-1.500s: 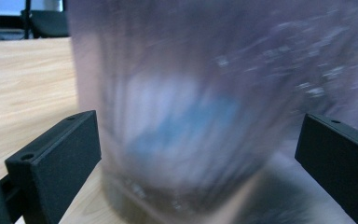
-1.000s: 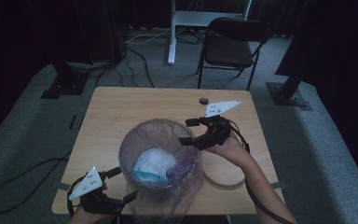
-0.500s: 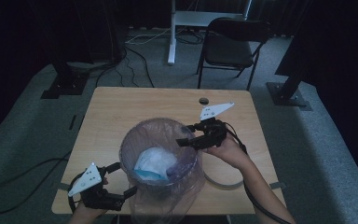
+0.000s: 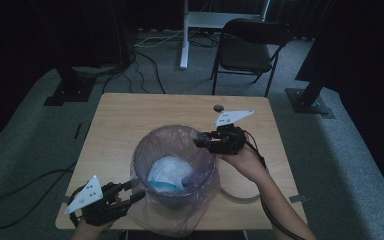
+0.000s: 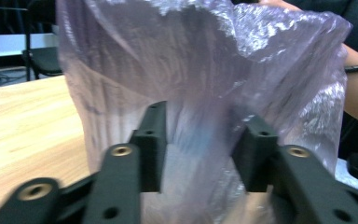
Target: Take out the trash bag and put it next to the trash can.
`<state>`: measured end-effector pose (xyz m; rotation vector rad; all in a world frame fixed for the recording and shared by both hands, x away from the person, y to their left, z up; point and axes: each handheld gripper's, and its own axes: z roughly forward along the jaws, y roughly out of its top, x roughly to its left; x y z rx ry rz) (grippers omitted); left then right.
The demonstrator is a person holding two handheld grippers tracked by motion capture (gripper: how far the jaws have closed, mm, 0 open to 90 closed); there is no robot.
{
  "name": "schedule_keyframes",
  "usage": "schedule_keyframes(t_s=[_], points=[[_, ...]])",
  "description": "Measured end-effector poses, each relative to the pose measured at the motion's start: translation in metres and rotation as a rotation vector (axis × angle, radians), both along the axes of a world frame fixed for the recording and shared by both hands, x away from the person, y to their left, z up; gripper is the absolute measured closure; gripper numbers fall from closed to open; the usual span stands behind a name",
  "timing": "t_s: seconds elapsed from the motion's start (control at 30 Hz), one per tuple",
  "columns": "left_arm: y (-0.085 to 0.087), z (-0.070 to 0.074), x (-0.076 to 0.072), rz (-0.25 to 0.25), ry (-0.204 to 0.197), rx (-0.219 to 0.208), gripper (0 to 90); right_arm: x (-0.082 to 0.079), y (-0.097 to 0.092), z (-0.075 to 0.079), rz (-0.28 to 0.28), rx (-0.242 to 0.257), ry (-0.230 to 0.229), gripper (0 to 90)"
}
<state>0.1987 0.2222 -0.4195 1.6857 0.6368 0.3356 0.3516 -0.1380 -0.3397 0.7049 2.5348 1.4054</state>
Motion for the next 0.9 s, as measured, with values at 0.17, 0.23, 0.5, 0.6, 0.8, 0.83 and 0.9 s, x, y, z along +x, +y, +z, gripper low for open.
schedule_keyframes(t_s=[0.17, 0.23, 0.5, 0.6, 0.8, 0.83, 0.9], points=[[0.002, 0.003, -0.001, 0.027, -0.012, -0.008, 75.2, 0.0, -0.001, 0.003, -0.006, -0.005, -0.017, 72.4], [0.004, 0.005, 0.0, 0.037, -0.008, -0.028, 85.1, 0.001, -0.004, 0.006, -0.005, 0.015, -0.011, 73.8], [0.012, 0.02, 0.0, 0.032, -0.029, -0.101, 89.4, 0.004, -0.003, 0.011, -0.04, 0.051, -0.046, 80.7], [0.011, 0.032, 0.001, 0.024, -0.058, -0.091, 89.4, 0.005, -0.003, 0.015, -0.042, 0.053, -0.057, 84.3], [0.004, 0.059, 0.016, 0.016, -0.104, -0.097, 89.5, 0.004, 0.0, 0.024, -0.049, 0.044, -0.101, 89.5], [0.002, 0.062, 0.018, 0.014, -0.109, -0.098, 89.5, 0.005, 0.0, 0.026, -0.049, 0.055, -0.1, 89.5], [0.0, 0.065, 0.021, 0.01, -0.112, -0.101, 89.6, 0.005, 0.0, 0.027, -0.053, 0.059, -0.106, 89.6]])
